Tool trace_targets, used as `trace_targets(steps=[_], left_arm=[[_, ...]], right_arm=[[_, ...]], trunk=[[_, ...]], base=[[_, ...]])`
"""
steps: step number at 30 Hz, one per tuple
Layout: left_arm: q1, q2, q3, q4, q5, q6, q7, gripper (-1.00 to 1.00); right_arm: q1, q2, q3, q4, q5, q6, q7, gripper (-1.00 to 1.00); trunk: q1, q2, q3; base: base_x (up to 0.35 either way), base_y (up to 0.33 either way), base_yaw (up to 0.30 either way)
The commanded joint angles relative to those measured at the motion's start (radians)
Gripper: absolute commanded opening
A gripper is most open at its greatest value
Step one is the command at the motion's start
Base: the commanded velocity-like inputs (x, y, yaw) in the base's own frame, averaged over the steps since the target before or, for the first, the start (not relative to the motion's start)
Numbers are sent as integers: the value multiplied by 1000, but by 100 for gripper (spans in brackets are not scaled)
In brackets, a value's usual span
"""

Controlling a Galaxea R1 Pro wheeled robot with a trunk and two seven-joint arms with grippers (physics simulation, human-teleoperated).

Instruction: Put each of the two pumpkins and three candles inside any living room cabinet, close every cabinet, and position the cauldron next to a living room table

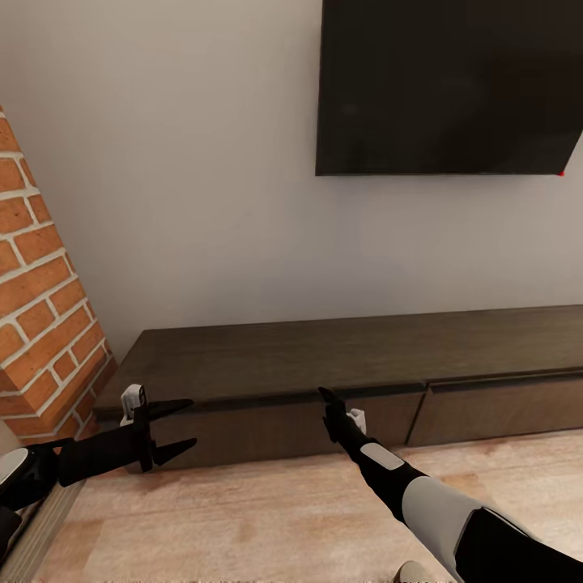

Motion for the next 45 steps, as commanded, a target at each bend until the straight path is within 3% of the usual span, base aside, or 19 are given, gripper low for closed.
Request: trace_targets(steps=[1, 7, 24, 42, 45], left_arm=[[-1, 1, -1, 0, 11, 1, 9, 100], [-1, 1, -1, 0, 11, 1, 9, 100], [-1, 1, 4, 0, 13, 1, 9, 100], [-1, 1, 5, -4, 13, 1, 8, 100], [-1, 1, 4, -12, 13, 1, 8, 100]], right_arm=[[-1, 0, 5, -1, -10, 4, 8, 100], [-1, -1, 6, -7, -10, 2, 15, 100], [-1, -1, 9, -1, -7, 0, 180, 100], [-1, 0, 12, -1, -6, -1, 211, 100], [-1, 0, 13, -1, -5, -1, 219, 100]], trunk=[[0, -1, -5], [3, -2, -28], [11, -6, -94], [19, -10, -163], [19, -10, -163]], base=[[0, 0, 0], [0, 0, 0], [0, 0, 0], [0, 0, 0], [0, 0, 0]])
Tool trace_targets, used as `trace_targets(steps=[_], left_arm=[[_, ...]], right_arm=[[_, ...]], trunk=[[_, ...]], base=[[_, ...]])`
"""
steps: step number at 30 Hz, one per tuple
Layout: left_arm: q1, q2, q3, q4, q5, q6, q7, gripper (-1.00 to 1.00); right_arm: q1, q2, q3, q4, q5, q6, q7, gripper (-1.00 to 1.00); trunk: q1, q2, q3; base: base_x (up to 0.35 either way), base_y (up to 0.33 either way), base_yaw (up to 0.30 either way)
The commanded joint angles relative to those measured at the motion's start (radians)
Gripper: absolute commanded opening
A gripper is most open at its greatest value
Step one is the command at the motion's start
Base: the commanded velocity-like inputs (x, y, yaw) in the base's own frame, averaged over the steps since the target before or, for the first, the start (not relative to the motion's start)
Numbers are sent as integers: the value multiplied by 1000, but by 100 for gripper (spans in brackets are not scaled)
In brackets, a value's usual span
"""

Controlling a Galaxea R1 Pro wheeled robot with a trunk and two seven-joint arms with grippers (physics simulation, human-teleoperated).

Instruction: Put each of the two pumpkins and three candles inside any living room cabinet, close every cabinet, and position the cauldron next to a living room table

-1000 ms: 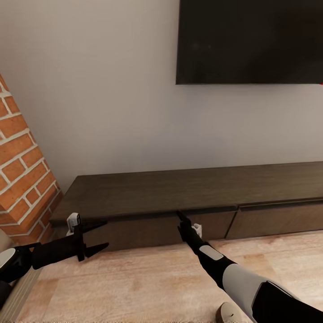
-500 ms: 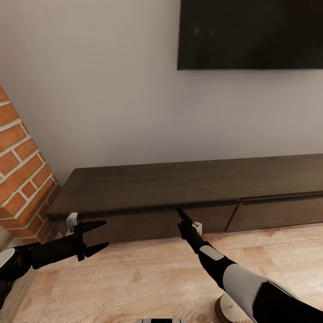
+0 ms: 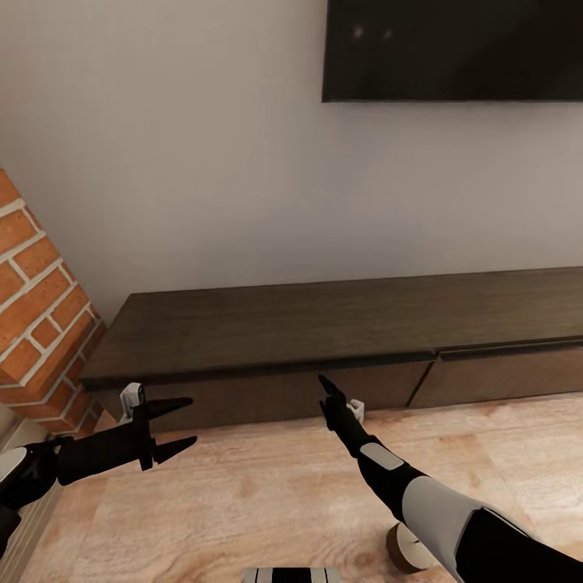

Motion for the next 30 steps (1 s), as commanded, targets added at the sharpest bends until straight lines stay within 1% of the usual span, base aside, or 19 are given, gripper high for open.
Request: trace_targets(steps=[1, 4, 6, 7, 9, 10, 14, 18, 30], left_arm=[[-1, 1, -1, -2, 10, 1, 9, 100], [-1, 0, 0, -5, 10, 1, 9, 100], [-1, 0, 0, -6, 10, 1, 9, 100], [-1, 0, 0, -7, 10, 1, 9, 100], [-1, 0, 0, -7, 10, 1, 9, 100], [-1, 0, 0, -7, 10, 1, 9, 100], [-1, 0, 0, -7, 10, 1, 9, 100], [-1, 0, 0, -7, 10, 1, 9, 100], [-1, 0, 0, -7, 15, 1, 9, 100]], right_arm=[[-1, 1, 6, 2, -10, 7, 6, 100], [-1, 2, 7, 1, -9, 6, 12, 100], [-1, 1, 7, 1, -6, 6, 28, 100], [-1, 1, 7, 1, 2, 6, 35, 100], [-1, 0, 6, 3, 33, 6, 45, 100], [-1, 0, 6, 2, 42, 6, 47, 100], [-1, 0, 7, 2, 56, 1, 51, 100], [-1, 0, 7, -2, 62, -18, 52, 100], [-1, -2, 7, -7, 64, -24, 52, 100]], trunk=[[0, 0, -1], [0, 0, -1], [0, 0, -1], [0, 0, -1], [0, 0, -1], [0, 0, -1], [0, 0, -1], [0, 0, -1], [0, 0, -1]], base=[[0, 0, 0], [0, 0, 0], [40, 9, 0], [109, 28, 0], [59, 14, 0], [25, 6, 0], [21, 3, 0], [69, 0, 0], [35, 5, 0]])
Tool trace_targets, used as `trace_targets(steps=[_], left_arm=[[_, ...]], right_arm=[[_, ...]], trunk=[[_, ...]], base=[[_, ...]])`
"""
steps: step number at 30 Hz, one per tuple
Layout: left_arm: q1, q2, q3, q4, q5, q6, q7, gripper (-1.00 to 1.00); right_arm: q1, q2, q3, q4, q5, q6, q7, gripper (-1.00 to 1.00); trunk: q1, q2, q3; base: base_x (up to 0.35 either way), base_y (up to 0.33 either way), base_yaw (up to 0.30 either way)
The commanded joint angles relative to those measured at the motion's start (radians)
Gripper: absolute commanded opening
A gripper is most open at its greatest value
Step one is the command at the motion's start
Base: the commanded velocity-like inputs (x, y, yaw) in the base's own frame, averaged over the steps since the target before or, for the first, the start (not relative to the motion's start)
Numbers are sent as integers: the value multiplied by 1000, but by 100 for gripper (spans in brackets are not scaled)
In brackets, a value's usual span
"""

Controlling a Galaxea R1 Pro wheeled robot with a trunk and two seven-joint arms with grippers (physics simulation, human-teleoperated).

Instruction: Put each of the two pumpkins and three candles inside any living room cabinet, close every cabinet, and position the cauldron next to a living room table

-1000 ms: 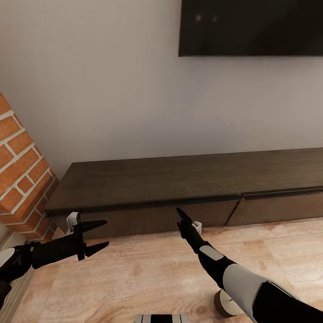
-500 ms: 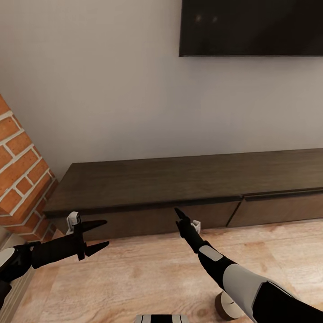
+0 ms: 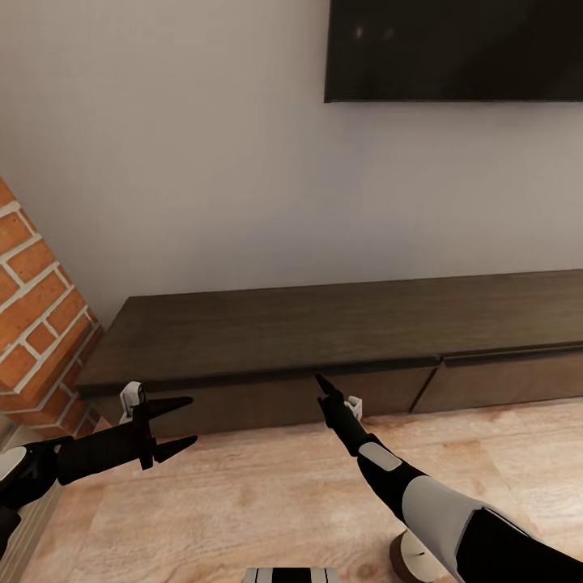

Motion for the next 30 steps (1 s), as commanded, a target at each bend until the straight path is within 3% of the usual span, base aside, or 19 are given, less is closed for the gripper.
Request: trace_targets(steps=[1, 25, 30], left_arm=[[-1, 1, -1, 0, 11, 1, 9, 100], [10, 1, -10, -33, 12, 2, 9, 100], [25, 0, -60, -55, 12, 2, 8, 100]], right_arm=[[-1, 0, 6, 2, -10, 4, 5, 100], [-1, 0, 6, 2, -10, 4, 6, 100], [0, 0, 6, 2, -10, 4, 6, 100]], trunk=[[0, 0, -1], [0, 0, -1], [0, 0, -1]], base=[[101, 35, 0], [43, 8, 0], [6, 0, 0]])
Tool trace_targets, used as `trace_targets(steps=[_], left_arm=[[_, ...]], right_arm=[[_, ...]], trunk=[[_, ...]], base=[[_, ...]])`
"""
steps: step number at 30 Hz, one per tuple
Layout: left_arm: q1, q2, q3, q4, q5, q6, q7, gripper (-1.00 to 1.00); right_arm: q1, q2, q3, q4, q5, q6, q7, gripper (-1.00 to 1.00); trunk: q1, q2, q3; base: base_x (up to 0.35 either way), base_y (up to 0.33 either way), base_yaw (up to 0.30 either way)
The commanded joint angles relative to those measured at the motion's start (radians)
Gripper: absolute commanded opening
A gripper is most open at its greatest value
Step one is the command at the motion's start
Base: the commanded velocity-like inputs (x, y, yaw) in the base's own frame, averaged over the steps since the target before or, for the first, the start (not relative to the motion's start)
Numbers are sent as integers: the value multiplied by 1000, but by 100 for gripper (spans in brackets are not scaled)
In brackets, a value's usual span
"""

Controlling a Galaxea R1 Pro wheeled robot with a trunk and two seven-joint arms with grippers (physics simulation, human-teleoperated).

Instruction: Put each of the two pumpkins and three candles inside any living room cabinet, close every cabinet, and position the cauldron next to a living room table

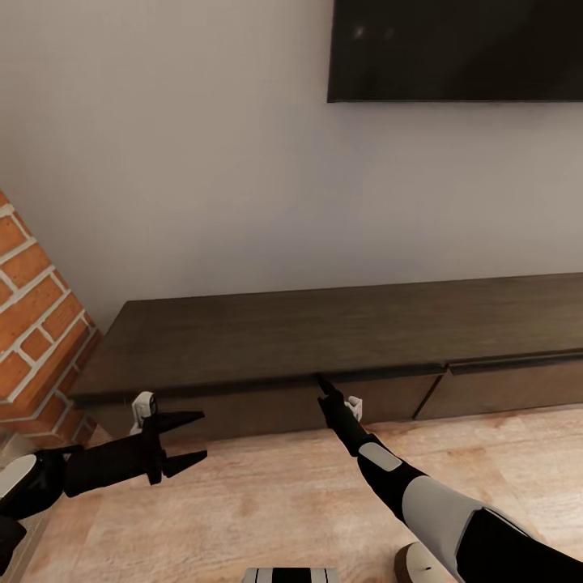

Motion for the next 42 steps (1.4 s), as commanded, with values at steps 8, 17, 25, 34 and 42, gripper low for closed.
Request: trace_targets(steps=[8, 17, 25, 34, 42], left_arm=[[1, 0, -51, -5, 13, 0, 7, 100], [1, 0, -53, -5, 13, -1, 7, 100], [1, 0, -51, -4, 13, -1, 7, 100], [1, 0, -47, -4, 13, -1, 7, 100], [1, 0, -45, -4, 13, -1, -4, 100]], right_arm=[[-1, 0, 6, 2, -10, 3, 5, 100], [-1, 0, 6, 2, -10, 7, 5, 100], [-1, 0, 5, 2, -10, 9, 5, 100], [-1, 2, 3, 12, -12, 10, 2, 100], [-1, 2, 3, 15, -13, 10, 0, 100]], trunk=[[0, 0, -1], [0, 0, -1], [0, 0, -1], [0, 0, -1], [0, 0, -1]], base=[[86, 0, 0], [4, 0, 0], [0, 0, 0], [0, 0, 0], [4, 0, 0]])
